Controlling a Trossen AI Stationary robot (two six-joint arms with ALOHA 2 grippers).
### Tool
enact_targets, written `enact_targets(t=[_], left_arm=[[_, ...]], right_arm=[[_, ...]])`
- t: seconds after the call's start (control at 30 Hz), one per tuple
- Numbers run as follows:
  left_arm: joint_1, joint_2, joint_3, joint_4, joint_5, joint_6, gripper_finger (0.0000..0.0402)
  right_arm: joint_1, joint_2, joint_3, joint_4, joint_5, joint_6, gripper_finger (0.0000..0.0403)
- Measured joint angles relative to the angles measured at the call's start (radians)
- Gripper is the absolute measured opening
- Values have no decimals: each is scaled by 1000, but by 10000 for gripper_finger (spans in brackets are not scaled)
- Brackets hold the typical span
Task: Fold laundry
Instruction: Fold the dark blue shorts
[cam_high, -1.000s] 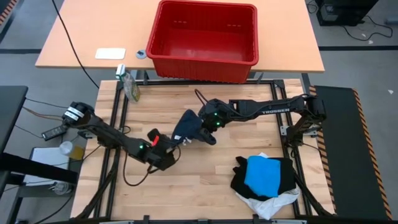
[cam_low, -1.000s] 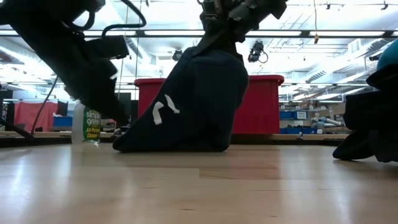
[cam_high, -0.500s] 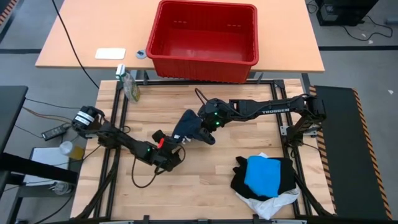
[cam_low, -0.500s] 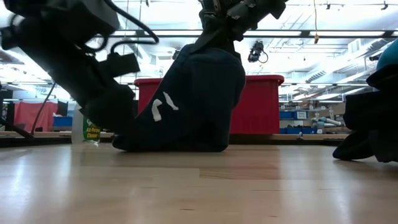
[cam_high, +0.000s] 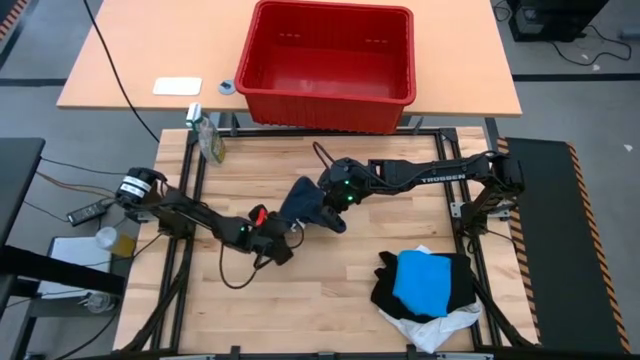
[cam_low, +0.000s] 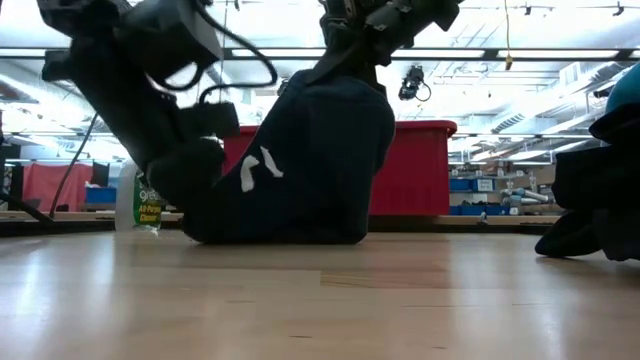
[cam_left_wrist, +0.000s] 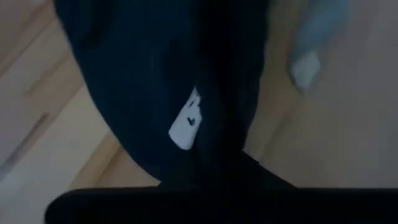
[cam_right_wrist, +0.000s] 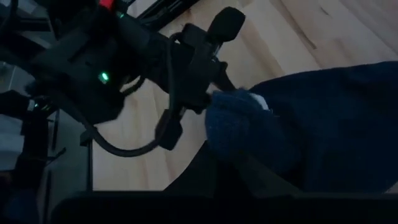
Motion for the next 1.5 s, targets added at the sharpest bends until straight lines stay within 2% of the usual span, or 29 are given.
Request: enact_targets(t=[0.13,0.3,0.47,0.6,0.73,0.9,1.07,1.17,1.23,1.3,1.37,1.43,1.5], left_arm=[[-22,-84,1,-4,17,80,16],[-23,-263,41,-19,145,349,9],[30,-421,139,-206,178,455,7],[90,-480,207,-258,232,640,6],[192,-473,217,-273,248,794,6],[381,-469,220,-318,244,991,6],[551,-476,332,-282,171,1282,5],[611,-476,432,-259,130,1400,5],[629,-476,503,-234,124,1415,5],[633,-480,544,-264,149,1360,5],[628,-481,553,-383,234,1268,5],[603,-476,518,-482,337,1141,5],[549,-474,436,-472,414,1014,4]], right_arm=[[-13,0,0,4,-69,-48,18],[-32,-27,0,42,-170,-176,18],[-87,-91,0,54,-243,-217,18],[-116,-144,0,38,-263,-389,18],[-130,-129,1,29,-158,-556,18],[-197,-96,0,25,-46,-618,20],[-229,-106,0,115,320,-785,20],[-231,-135,0,245,461,-882,20],[-226,-157,1,287,485,-913,20],[-221,-175,2,264,452,-922,20],[-220,-183,2,175,352,-894,20],[-220,-180,1,52,203,-826,20],[-204,-164,-14,-34,82,-764,20]])
